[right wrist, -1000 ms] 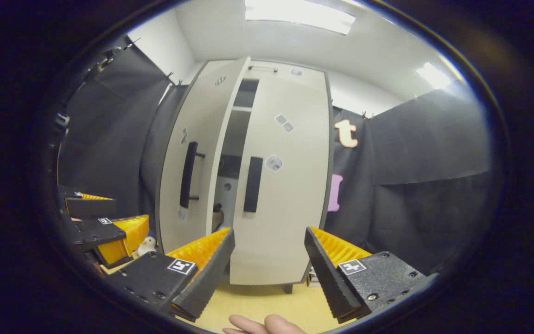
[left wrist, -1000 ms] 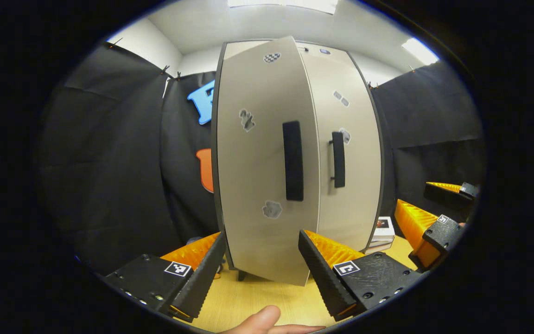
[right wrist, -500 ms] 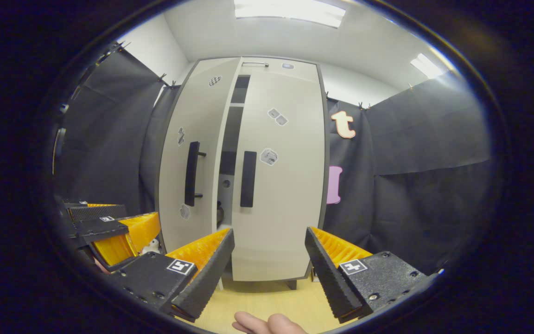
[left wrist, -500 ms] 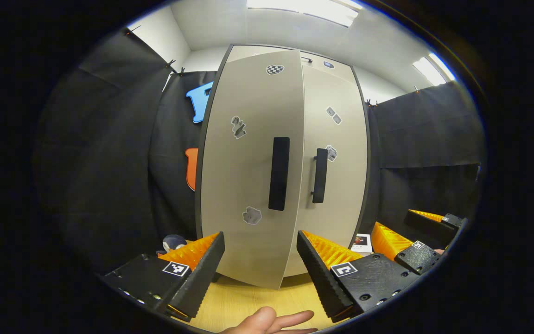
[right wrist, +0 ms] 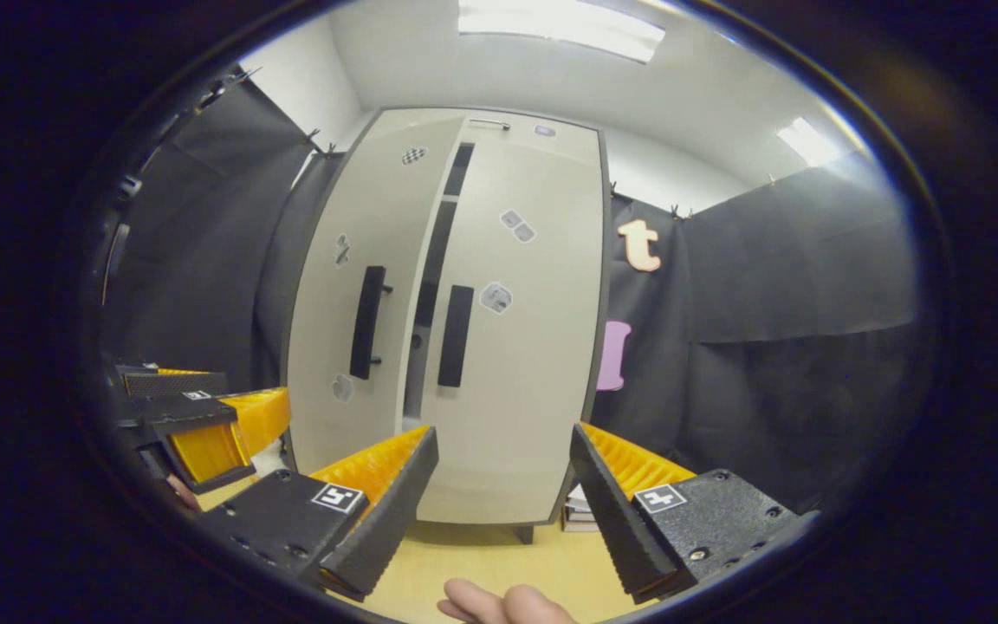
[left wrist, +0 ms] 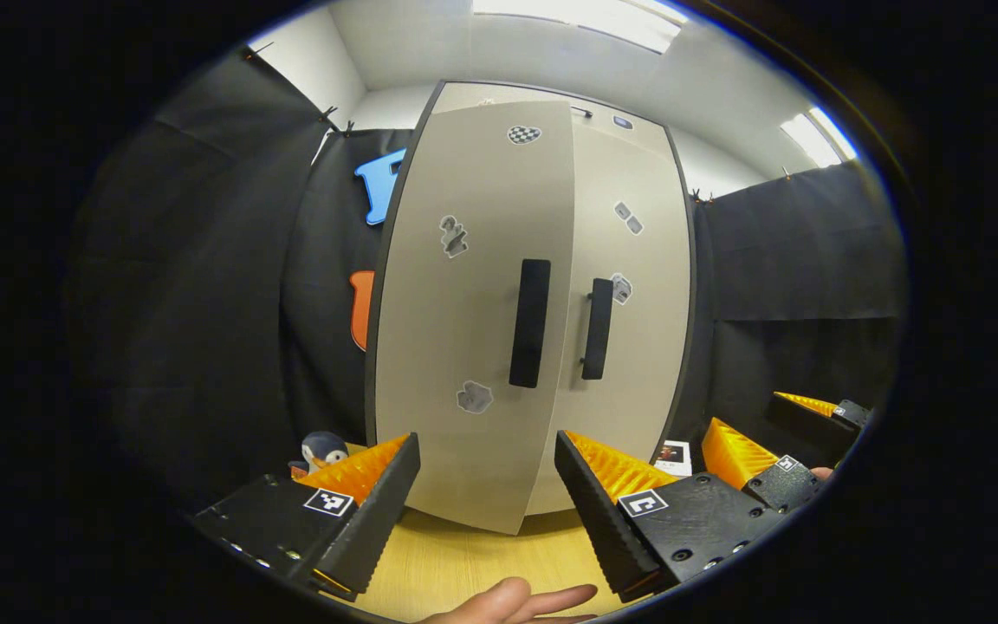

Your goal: Grab one shoe with the right hand and put it into the shoe cabinet, grab the other shoe with the left hand and put it into the shoe cabinet; then close the right door with the right hand and the left door with the left hand.

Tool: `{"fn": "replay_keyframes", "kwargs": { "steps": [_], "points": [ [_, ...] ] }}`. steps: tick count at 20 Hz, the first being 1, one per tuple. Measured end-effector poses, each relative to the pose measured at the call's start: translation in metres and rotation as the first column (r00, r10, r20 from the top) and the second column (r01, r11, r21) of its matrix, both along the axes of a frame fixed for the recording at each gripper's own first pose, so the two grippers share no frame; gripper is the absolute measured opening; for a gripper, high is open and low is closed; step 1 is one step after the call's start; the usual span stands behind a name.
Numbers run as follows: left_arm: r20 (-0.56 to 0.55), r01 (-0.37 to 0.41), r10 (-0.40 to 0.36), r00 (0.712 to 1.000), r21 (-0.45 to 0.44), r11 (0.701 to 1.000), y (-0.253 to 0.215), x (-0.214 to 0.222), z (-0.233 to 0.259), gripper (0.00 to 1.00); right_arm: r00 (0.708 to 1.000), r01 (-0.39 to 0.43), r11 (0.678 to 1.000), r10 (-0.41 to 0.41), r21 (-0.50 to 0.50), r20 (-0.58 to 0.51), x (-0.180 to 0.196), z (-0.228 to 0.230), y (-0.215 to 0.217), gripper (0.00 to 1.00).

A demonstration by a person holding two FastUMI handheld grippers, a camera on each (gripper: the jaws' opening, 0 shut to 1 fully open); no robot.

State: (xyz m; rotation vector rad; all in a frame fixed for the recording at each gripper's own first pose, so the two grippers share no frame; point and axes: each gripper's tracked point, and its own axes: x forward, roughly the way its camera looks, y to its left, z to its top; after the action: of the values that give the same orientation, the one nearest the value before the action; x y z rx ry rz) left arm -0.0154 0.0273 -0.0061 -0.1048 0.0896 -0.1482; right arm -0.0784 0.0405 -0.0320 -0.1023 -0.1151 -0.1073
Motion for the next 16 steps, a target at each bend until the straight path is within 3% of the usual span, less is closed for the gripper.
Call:
{"fn": "replay_keyframes", "kwargs": {
  "steps": [16],
  "points": [
    [0.014,-0.038,0.037,0.999,0.015,0.999,0.018,0.002,0.005,0.95,0.999,-0.017,1.0,0.017,0.0,-0.032,0.013,-0.005,0.014,0.99]
  ]
}}
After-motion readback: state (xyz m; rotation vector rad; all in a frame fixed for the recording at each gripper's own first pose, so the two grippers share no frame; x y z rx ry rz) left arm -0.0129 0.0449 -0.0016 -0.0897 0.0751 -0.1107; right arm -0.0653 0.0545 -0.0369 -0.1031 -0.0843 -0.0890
